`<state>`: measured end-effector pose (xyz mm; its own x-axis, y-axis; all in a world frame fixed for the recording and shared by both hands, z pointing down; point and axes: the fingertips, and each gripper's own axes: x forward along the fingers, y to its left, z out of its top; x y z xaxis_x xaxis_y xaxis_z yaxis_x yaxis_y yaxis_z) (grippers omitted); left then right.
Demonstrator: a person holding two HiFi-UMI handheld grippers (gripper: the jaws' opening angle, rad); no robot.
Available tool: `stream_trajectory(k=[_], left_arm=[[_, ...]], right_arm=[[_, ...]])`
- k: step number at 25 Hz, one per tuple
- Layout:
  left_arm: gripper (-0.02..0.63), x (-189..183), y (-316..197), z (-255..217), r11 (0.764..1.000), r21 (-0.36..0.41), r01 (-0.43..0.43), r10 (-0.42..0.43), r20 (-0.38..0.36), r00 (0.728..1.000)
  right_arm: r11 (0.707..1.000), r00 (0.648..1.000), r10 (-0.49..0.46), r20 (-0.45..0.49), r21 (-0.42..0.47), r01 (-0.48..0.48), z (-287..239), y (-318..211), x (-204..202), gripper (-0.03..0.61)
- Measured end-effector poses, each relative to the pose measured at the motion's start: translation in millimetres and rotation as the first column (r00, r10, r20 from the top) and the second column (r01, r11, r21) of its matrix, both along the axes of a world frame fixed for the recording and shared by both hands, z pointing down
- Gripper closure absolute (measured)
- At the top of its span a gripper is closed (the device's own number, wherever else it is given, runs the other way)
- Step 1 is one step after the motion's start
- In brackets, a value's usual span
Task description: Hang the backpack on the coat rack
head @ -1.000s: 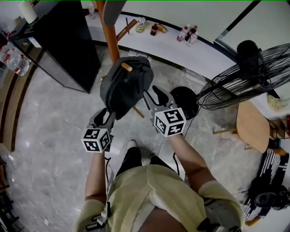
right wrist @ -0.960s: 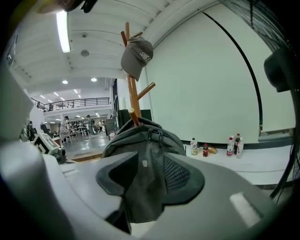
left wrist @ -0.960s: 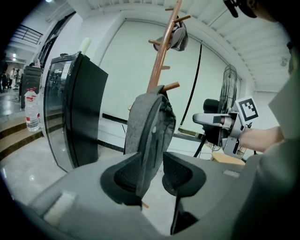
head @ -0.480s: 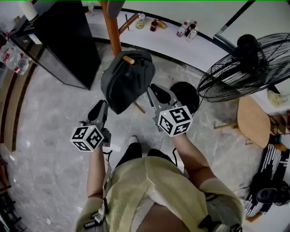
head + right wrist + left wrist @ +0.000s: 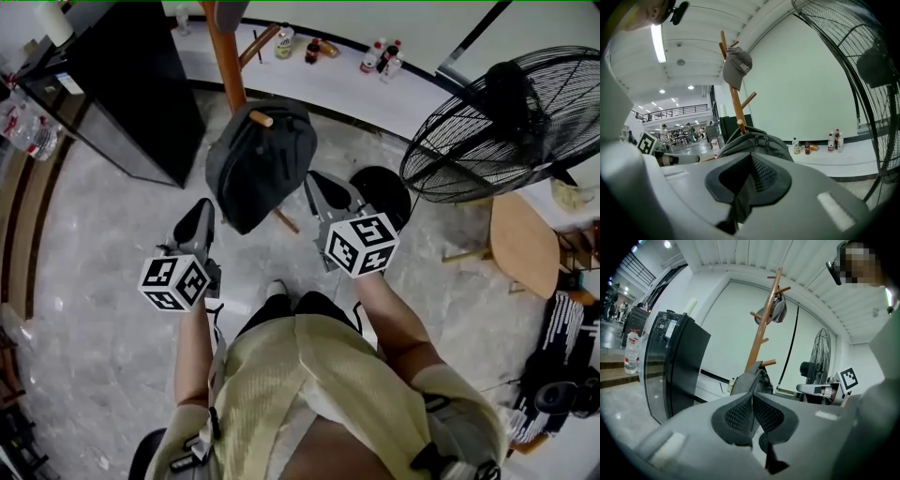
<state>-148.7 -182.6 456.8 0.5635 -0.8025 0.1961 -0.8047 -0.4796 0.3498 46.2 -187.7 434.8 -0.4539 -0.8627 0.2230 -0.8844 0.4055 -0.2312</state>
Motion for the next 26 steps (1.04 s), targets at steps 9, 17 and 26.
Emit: stream_trajectory(k=[9, 17, 26], left_arm=[[0.609, 10, 0, -14, 0.999, 0.038, 0.006, -0.008, 0.054, 0.999], [0.609, 25, 3, -30, 0.998, 0.053, 0.028, -0.031, 0.050, 0.998], [0.607, 44, 18, -40, 0.998, 0.066, 0.008, -0.013, 0.077, 0.997]], right_arm=[[0.999, 0.998, -0.033, 0.050, -0.042, 0.035, -10, 11, 6, 0.575], [0.998, 0.997, -0.041, 0.065, -0.043, 0.044, -19, 19, 19, 0.575], [0.998, 0.995, -0.046, 0.087, -0.044, 0.050, -27, 31, 31, 0.575]])
